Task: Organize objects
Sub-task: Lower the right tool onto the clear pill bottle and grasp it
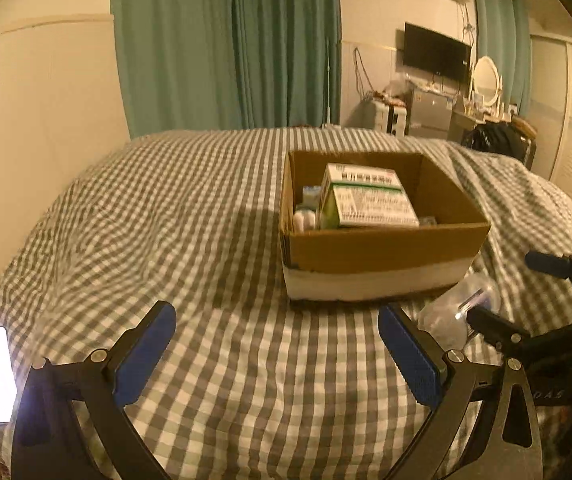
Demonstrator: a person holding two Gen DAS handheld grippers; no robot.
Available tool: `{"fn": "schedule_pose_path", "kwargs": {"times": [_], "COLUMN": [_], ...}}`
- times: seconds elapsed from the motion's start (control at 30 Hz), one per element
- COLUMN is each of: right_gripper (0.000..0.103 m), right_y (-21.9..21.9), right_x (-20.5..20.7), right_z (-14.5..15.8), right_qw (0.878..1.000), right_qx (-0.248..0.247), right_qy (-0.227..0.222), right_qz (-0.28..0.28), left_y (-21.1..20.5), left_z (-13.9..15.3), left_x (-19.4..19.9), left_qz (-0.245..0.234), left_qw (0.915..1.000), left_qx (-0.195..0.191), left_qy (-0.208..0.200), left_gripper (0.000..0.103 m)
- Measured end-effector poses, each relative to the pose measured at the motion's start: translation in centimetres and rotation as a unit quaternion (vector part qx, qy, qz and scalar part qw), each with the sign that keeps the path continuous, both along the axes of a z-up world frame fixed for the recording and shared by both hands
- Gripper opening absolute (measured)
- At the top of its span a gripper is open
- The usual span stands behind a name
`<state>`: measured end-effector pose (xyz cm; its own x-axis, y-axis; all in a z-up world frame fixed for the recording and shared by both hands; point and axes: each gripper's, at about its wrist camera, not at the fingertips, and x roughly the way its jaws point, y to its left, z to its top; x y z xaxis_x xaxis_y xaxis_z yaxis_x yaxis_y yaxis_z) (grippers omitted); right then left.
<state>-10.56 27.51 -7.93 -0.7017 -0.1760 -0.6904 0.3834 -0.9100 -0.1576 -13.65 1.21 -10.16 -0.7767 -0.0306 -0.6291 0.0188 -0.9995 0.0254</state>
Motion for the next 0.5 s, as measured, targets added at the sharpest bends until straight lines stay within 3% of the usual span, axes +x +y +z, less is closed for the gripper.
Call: {"fn": "schedule_pose_path", "kwargs": {"times": [0.5], "right_gripper": [0.103], "right_y": [0.3], "right_x": [-4.1], "right_z": [-4.3], "right_qw": [0.996], "right_qx": [0.011], "right_qy": [-0.078], "right_qz": [-0.037], "left_y": [-0.5], "left_z": [-5.3], "left_x": [-3.2], "left_qz": [0.007], "left_qw": [0.997], "left_qx": [0.006], "left_qy": [-0.076], "left_gripper": [0.103]}}
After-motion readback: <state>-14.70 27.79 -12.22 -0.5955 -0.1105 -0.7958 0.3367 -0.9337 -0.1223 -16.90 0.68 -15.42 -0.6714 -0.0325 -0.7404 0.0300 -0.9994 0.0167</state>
